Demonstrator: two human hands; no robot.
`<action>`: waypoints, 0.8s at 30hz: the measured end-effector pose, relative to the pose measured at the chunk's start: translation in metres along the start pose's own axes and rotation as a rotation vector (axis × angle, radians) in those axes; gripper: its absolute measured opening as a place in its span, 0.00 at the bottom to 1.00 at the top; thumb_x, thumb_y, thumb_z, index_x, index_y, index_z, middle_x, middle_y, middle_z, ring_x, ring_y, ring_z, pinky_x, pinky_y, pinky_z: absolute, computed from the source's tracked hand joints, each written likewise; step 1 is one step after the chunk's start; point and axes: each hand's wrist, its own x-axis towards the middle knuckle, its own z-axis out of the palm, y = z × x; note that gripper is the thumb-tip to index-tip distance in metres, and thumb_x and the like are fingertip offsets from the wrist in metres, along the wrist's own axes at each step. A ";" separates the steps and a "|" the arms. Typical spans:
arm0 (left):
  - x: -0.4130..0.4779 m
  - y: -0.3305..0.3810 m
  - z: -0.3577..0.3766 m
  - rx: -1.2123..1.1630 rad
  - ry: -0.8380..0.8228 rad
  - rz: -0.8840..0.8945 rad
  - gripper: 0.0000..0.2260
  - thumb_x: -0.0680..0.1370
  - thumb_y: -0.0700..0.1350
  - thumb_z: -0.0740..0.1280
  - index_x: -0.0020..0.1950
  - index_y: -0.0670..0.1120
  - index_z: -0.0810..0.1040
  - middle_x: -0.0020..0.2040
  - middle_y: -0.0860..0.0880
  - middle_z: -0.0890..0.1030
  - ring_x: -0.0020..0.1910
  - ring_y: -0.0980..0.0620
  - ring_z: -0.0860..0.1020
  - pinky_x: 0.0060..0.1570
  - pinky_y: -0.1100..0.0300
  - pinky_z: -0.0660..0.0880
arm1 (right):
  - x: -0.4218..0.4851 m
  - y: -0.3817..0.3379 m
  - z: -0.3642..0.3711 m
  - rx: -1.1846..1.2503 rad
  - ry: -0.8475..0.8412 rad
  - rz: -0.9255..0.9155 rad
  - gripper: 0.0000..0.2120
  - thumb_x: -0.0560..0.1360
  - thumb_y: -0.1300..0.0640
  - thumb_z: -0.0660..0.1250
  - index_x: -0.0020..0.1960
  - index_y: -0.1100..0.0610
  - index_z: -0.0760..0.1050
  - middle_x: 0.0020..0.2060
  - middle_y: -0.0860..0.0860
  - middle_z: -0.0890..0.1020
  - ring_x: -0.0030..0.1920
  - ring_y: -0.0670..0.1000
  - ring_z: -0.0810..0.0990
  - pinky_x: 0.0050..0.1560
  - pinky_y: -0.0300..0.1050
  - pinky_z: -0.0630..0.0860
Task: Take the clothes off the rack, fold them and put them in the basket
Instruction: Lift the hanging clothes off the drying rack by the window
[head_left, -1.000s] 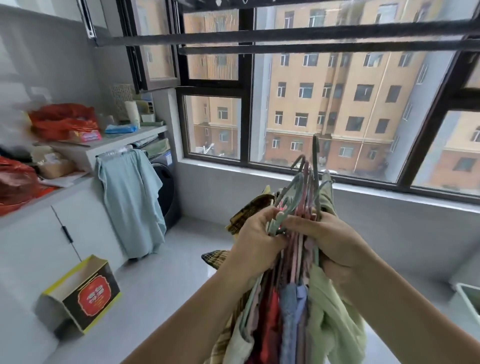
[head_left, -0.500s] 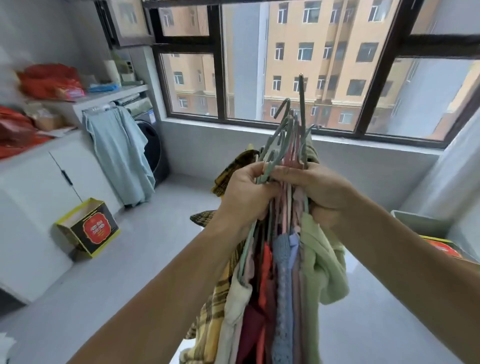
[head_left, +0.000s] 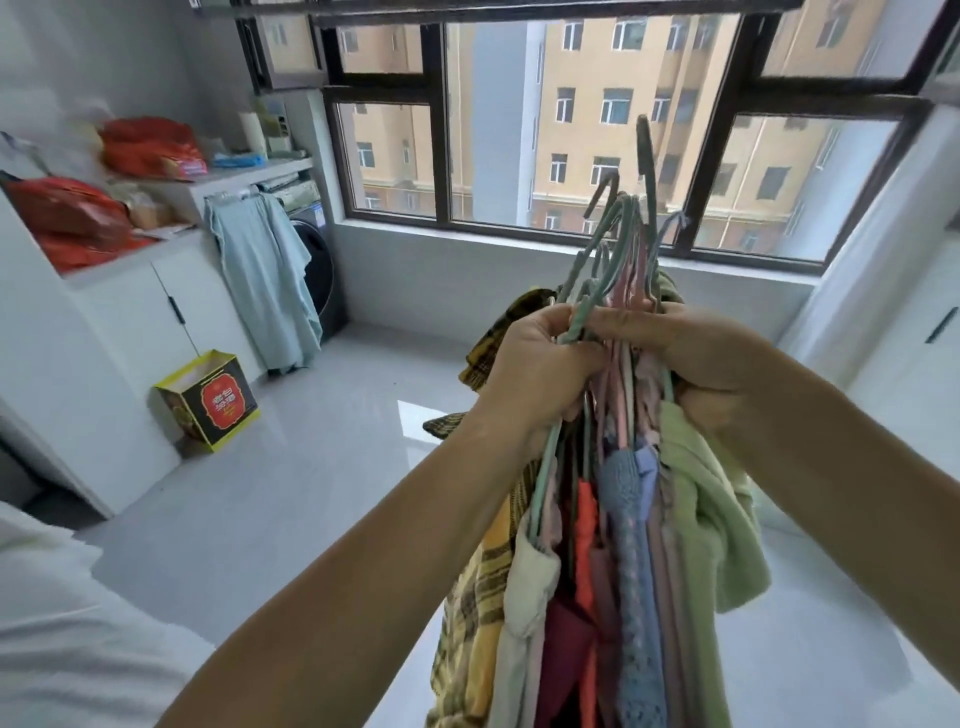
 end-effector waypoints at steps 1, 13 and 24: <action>-0.017 -0.001 0.003 -0.001 -0.008 0.013 0.11 0.73 0.29 0.60 0.45 0.44 0.76 0.27 0.46 0.69 0.15 0.57 0.62 0.16 0.68 0.58 | -0.018 0.002 0.008 -0.001 0.015 -0.006 0.10 0.65 0.61 0.64 0.28 0.58 0.82 0.25 0.56 0.80 0.22 0.53 0.79 0.27 0.46 0.79; -0.194 0.018 0.071 0.055 0.038 0.019 0.12 0.73 0.30 0.60 0.54 0.37 0.76 0.33 0.42 0.71 0.15 0.58 0.63 0.15 0.68 0.60 | -0.199 0.018 0.043 0.004 -0.049 0.044 0.06 0.65 0.60 0.66 0.33 0.61 0.80 0.26 0.61 0.79 0.24 0.56 0.80 0.26 0.46 0.79; -0.338 0.032 0.139 0.118 0.202 0.034 0.12 0.73 0.29 0.60 0.39 0.46 0.74 0.21 0.50 0.69 0.14 0.57 0.62 0.15 0.68 0.58 | -0.338 0.030 0.061 -0.009 -0.162 0.017 0.13 0.53 0.56 0.73 0.34 0.62 0.81 0.28 0.62 0.80 0.25 0.59 0.79 0.31 0.50 0.80</action>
